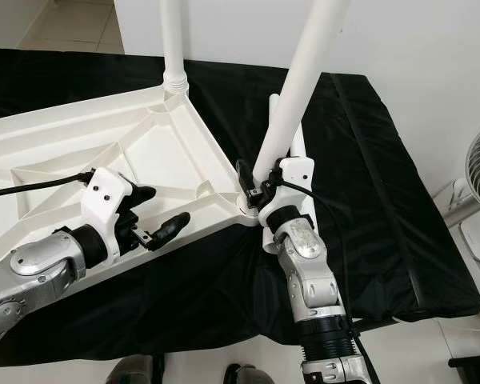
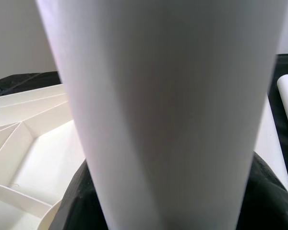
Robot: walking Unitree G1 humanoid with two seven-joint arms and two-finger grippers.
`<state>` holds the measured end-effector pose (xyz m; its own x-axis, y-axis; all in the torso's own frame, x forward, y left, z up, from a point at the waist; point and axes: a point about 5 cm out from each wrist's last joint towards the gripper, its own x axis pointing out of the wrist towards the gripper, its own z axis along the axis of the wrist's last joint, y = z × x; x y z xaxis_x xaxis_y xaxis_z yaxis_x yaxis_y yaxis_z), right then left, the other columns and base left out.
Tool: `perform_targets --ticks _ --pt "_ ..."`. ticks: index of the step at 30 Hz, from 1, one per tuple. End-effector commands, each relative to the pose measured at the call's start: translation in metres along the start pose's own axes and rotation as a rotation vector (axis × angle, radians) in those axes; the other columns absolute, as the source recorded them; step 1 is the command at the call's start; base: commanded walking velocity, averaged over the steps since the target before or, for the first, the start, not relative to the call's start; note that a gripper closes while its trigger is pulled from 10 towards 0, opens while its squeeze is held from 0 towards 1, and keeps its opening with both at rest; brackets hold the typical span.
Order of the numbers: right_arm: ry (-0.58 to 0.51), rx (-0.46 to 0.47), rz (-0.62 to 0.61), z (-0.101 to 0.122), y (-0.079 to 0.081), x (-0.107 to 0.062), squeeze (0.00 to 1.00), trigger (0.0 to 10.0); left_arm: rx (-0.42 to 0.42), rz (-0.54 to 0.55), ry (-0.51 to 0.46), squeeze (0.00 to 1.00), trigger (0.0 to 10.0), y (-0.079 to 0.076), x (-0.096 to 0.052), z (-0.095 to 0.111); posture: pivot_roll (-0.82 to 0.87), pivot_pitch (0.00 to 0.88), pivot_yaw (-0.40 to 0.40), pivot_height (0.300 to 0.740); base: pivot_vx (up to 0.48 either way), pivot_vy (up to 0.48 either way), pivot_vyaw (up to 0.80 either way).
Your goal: Building children table
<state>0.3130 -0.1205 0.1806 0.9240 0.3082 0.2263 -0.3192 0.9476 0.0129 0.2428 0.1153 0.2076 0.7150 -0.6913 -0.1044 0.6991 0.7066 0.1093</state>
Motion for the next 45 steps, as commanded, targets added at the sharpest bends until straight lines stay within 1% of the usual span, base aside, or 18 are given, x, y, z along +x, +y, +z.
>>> perform_targets --ticks 1,12,13,17,18,20,21,23,24,25,27,28,30,31,33,39,43,45 --pt "0.246 0.044 -0.091 -0.048 -0.015 -0.019 0.00 10.0 0.000 -0.246 0.015 0.00 10.0 -0.013 -0.002 -0.002 0.13 0.229 -0.062 0.740 0.000 0.000 0.00" --pt "0.225 -0.016 -0.077 -0.046 -0.010 -0.020 0.00 10.0 0.001 -0.240 0.014 0.00 10.0 -0.013 -0.002 -0.001 0.13 0.226 -0.068 0.740 0.000 0.000 0.00" --pt "0.222 -0.015 -0.076 -0.046 -0.007 -0.021 0.00 10.0 0.000 -0.238 0.013 0.00 10.0 -0.013 -0.003 -0.001 0.13 0.226 -0.068 0.740 0.000 0.000 0.00" --pt "0.221 -0.010 -0.076 -0.046 -0.005 -0.022 0.00 10.0 -0.001 -0.237 0.013 0.00 10.0 -0.013 -0.003 -0.001 0.13 0.226 -0.068 0.740 0.000 0.000 0.00" --pt "0.220 -0.012 -0.100 -0.047 -0.002 -0.022 0.00 10.0 -0.002 -0.235 0.013 0.00 10.0 -0.013 -0.003 -0.001 0.13 0.226 -0.068 0.740 0.000 0.000 0.00" --pt "0.218 -0.011 -0.226 -0.047 0.000 -0.021 0.00 10.0 -0.002 -0.234 0.011 0.00 10.0 -0.013 -0.003 -0.001 0.13 0.228 -0.070 0.740 0.000 0.000 0.00" --pt "0.218 -0.011 -0.226 -0.047 0.000 -0.021 0.00 10.0 -0.002 -0.234 0.011 0.00 10.0 -0.013 -0.003 -0.001 0.13 0.228 -0.070 0.740 0.000 0.000 0.00" --pt "0.215 -0.017 -0.303 -0.048 0.002 -0.021 0.00 10.0 -0.003 -0.234 0.010 0.00 10.0 -0.013 -0.002 -0.001 0.13 0.230 -0.072 0.740 0.000 0.000 0.00" --pt "0.214 -0.005 -0.355 -0.050 0.003 -0.022 0.00 10.0 -0.005 -0.234 0.010 0.00 10.0 -0.013 -0.002 -0.001 0.13 0.230 -0.071 0.740 0.000 0.000 0.00" --pt "0.214 -0.005 -0.355 -0.050 0.003 -0.022 0.00 10.0 -0.005 -0.234 0.010 0.00 10.0 -0.013 -0.002 -0.001 0.13 0.230 -0.071 0.740 0.000 0.000 0.00" --pt "0.212 0.006 -0.409 -0.052 0.006 -0.022 0.00 10.0 -0.006 -0.234 0.009 0.00 10.0 -0.013 -0.001 -0.001 0.13 0.230 -0.071 0.740 0.000 0.000 0.00" --pt "0.204 -0.008 -0.430 -0.051 0.006 -0.021 0.00 10.0 -0.006 -0.234 0.008 0.00 10.0 -0.013 -0.001 -0.001 0.13 0.230 -0.071 0.740 0.000 0.000 0.00" --pt "0.206 -0.023 -0.431 -0.051 0.008 -0.020 0.00 10.0 -0.006 -0.233 0.008 0.00 10.0 -0.013 -0.001 -0.001 0.13 0.230 -0.071 0.740 0.000 0.000 0.00" --pt "0.214 -0.044 -0.451 -0.052 0.008 -0.019 0.00 10.0 -0.005 -0.232 0.008 0.00 10.0 -0.012 -0.001 -0.001 0.13 0.229 -0.073 0.740 0.000 0.000 0.00" --pt "0.215 -0.055 -0.486 -0.054 0.009 -0.021 0.00 10.0 -0.001 -0.227 0.008 0.00 10.0 -0.011 -0.001 0.000 0.13 0.228 -0.076 0.740 0.000 0.000 0.00" --pt "0.228 -0.032 -0.490 -0.057 0.013 -0.021 0.00 10.0 0.000 -0.222 0.007 0.00 10.0 -0.011 -0.002 0.000 0.14 0.227 -0.077 0.740 0.000 0.000 0.00" --pt "0.218 -0.049 -0.498 -0.056 0.013 -0.020 0.00 10.0 -0.003 -0.221 0.007 0.00 10.0 -0.011 -0.002 -0.001 0.14 0.227 -0.076 0.740 0.000 0.000 0.00" --pt "0.218 -0.041 -0.523 -0.055 0.009 -0.021 0.00 10.0 -0.003 -0.221 0.008 0.00 10.0 -0.011 -0.001 -0.001 0.13 0.225 -0.075 0.740 0.000 0.000 0.00"
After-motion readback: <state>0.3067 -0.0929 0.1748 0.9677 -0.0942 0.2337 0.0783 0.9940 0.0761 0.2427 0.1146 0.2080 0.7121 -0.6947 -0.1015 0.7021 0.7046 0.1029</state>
